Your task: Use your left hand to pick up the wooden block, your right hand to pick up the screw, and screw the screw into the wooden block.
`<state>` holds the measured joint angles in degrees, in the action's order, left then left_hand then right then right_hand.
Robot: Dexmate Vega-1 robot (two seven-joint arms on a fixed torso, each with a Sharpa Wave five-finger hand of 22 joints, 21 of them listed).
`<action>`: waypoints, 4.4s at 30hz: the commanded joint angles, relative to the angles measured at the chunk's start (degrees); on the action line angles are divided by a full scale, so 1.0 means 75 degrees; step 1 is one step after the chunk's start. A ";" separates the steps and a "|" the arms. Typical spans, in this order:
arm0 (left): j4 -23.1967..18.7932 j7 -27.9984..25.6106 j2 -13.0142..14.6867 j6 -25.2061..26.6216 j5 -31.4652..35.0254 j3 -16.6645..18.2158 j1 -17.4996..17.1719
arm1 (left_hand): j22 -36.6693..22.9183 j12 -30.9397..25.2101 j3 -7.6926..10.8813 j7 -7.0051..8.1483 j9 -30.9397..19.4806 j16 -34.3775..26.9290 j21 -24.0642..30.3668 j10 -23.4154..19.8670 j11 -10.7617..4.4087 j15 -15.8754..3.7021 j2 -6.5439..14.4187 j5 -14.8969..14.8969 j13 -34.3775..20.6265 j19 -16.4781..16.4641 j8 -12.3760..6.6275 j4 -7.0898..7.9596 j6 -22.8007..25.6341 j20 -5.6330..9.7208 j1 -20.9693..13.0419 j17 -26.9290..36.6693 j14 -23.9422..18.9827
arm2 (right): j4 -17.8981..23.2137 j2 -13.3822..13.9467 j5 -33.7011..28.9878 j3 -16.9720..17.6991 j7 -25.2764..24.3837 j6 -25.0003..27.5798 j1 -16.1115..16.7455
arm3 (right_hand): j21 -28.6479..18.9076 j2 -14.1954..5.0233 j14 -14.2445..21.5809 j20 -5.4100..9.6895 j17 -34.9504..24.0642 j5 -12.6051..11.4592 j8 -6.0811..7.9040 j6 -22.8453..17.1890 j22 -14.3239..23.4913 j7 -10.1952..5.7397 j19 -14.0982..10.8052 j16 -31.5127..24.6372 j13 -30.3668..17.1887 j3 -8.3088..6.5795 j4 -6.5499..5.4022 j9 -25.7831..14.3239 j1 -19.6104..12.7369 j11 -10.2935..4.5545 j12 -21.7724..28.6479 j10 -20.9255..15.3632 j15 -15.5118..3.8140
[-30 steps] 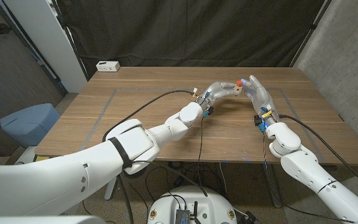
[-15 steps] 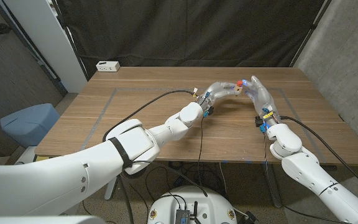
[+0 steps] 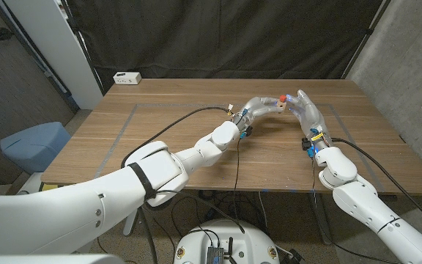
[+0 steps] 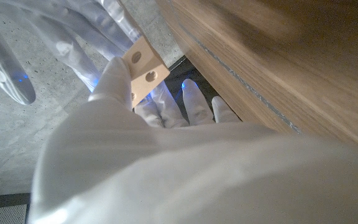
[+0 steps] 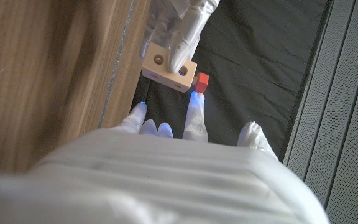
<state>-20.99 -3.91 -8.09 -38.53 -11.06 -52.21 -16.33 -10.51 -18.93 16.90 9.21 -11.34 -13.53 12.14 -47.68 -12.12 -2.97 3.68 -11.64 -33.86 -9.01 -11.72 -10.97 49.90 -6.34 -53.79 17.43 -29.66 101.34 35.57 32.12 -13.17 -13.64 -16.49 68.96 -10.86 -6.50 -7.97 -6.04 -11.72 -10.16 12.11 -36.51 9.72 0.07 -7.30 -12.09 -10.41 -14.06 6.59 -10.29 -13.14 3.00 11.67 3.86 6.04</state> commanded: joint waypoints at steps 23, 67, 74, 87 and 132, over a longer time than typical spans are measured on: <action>-0.0016 0.0034 0.0004 -0.0096 0.0028 0.0051 -0.0078 | -0.0039 -0.0054 0.0374 0.0013 -0.0037 -0.0029 0.0025 -0.0106 0.0003 -0.0774 0.0451 -0.0027 -0.0046 -0.0065 -0.0109 0.0338 0.0231 0.0009 0.0329 0.0014 -0.0106 | 0.0145 0.0019 -0.0003 0.0070 -0.0001 -0.0067 0.0233 | -0.0093 -0.0044 0.0231 0.0054 0.0006 -0.0011 0.0120 -0.0579 0.0022 -0.0009 -0.0234 -0.0071 -0.0006 -0.0104 0.0041 -0.0019 -0.0063 -0.0174 0.0080 -0.0363 -0.0076; -0.0030 -0.0003 0.0012 -0.0250 0.0115 0.0014 -0.0086 | -0.0039 -0.0104 0.0379 0.0024 -0.0041 -0.0028 0.0026 -0.0169 0.0003 -0.0781 0.0448 -0.0022 -0.0069 -0.0071 -0.0129 0.0336 0.0279 0.0011 0.0357 0.0023 -0.0141 | 0.0184 0.0135 0.0043 0.0096 0.0151 -0.0139 0.0278 | -0.0065 -0.0071 0.0301 0.0025 0.0011 -0.0007 0.0058 -0.0896 0.0023 -0.0029 -0.0267 -0.0065 -0.0005 -0.0139 0.0037 -0.0023 -0.0028 -0.0276 0.0042 -0.0567 -0.0121; -0.0036 -0.0027 0.0015 -0.0326 0.0139 0.0011 -0.0113 | -0.0039 -0.0098 0.0381 0.0018 -0.0041 -0.0026 0.0026 -0.0151 0.0004 -0.0787 0.0447 -0.0022 -0.0069 -0.0073 -0.0128 0.0326 0.0276 0.0012 0.0347 0.0027 -0.0134 | 0.0335 0.0177 -0.0033 0.0278 -0.0077 -0.0130 0.0491 | -0.0075 -0.0074 0.0360 0.0037 0.0013 -0.0008 0.0070 -0.1009 0.0023 0.0002 -0.0311 -0.0080 -0.0005 -0.0149 0.0040 -0.0025 -0.0028 -0.0227 0.0063 -0.0676 -0.0108; -0.0052 -0.0127 0.0029 -0.0482 0.0219 -0.0003 -0.0150 | -0.0039 -0.0096 0.0388 -0.0004 -0.0042 -0.0015 0.0022 -0.0142 0.0004 -0.0791 0.0457 -0.0023 -0.0068 -0.0064 -0.0113 0.0331 0.0238 0.0004 0.0353 0.0030 -0.0118 | 0.0465 0.0200 -0.0111 0.0531 -0.0253 -0.0132 0.0719 | -0.0073 -0.0064 0.0465 0.0038 0.0016 -0.0009 0.0047 -0.1118 0.0022 0.0058 -0.0353 -0.0098 -0.0009 -0.0167 0.0045 -0.0032 -0.0019 -0.0138 0.0102 -0.0911 -0.0107; -0.0031 0.0061 0.0002 -0.0302 0.0159 0.0005 -0.0075 | -0.0040 -0.0096 0.0403 -0.0013 -0.0041 0.0006 0.0019 -0.0120 0.0015 -0.0757 0.0465 -0.0024 -0.0067 -0.0054 -0.0105 0.0338 0.0225 -0.0004 0.0384 0.0032 -0.0092 | 0.0122 0.0437 0.0230 0.0279 0.0642 0.0098 0.0153 | 0.0065 0.0069 -0.0248 -0.0105 -0.0069 -0.0041 -0.0337 0.1056 0.0022 -0.0309 0.0210 0.0130 -0.0023 -0.0120 -0.0107 -0.0028 0.0403 0.0048 -0.0226 0.0367 0.0094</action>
<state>-21.32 -3.75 -7.97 -41.57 -9.65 -52.13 -17.16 -10.51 -19.30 16.91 8.81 -11.30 -13.53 12.14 -48.04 -11.90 -2.97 3.74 -11.45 -34.10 -9.01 -11.72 -10.96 50.31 -6.34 -53.58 17.41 -30.26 103.17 38.54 33.18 -10.35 -10.32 -15.90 71.35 -10.56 -5.97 -9.14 -6.77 -12.14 -10.16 9.49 -28.93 9.72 -2.06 -6.33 -11.40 -10.39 -14.79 5.99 -10.38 -10.64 3.25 9.92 5.88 6.75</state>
